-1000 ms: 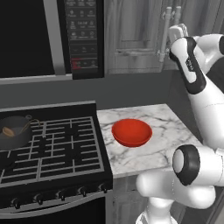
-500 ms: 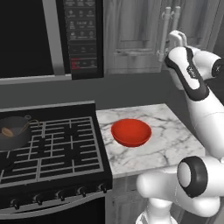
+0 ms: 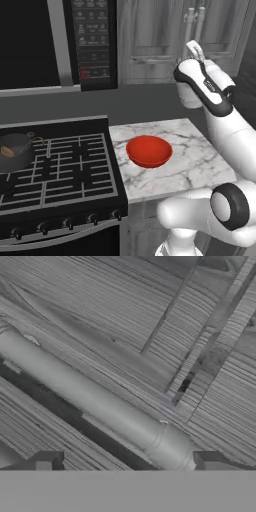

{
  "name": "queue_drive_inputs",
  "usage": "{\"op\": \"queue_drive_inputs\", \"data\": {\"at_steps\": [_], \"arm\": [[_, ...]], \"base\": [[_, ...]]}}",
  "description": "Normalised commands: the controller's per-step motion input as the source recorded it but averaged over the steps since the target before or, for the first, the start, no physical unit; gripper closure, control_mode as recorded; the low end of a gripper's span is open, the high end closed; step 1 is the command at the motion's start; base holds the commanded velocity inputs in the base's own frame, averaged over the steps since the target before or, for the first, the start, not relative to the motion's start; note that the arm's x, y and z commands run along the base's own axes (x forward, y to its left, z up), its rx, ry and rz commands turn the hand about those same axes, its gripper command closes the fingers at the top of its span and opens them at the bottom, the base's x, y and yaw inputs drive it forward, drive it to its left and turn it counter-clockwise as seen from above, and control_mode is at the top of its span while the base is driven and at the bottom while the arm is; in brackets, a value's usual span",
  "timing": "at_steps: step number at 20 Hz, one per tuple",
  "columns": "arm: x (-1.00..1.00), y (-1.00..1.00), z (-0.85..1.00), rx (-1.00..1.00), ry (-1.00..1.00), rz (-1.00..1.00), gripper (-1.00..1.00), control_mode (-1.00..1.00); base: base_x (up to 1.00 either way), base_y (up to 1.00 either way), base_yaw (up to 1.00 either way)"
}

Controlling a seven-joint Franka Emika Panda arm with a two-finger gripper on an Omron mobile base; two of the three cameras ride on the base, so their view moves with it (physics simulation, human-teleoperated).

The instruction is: Open the cabinet and move the ladle to the pot. Then close the cabinet.

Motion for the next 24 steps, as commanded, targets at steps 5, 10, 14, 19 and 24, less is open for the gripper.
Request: {"op": "queue_drive_inputs", "data": {"at_steps": [5,10,14,19,24], "arm": [[1.0,1.0,-0.82,-0.68,0.0,-0.02,-1.0,-1.0],[1.0,1.0,-0.8,-0.7,0.08,-0.04,-1.0,-1.0],[1.0,1.0,-0.07,-0.21,0.05,-0.17,-1.0,-1.0],[0.82,1.0,-0.37,-0.33,0.36,-0.05,-1.0,-1.0],[0.62,1.0,-0.07,-0.49,0.05,-0.18,-1.0,-1.0]], "base": [[0.0,0.0,0.0],[0.0,0.0,0.0],[0.0,0.0,0.0],[0.0,0.0,0.0],[0.0,0.0,0.0]]}}
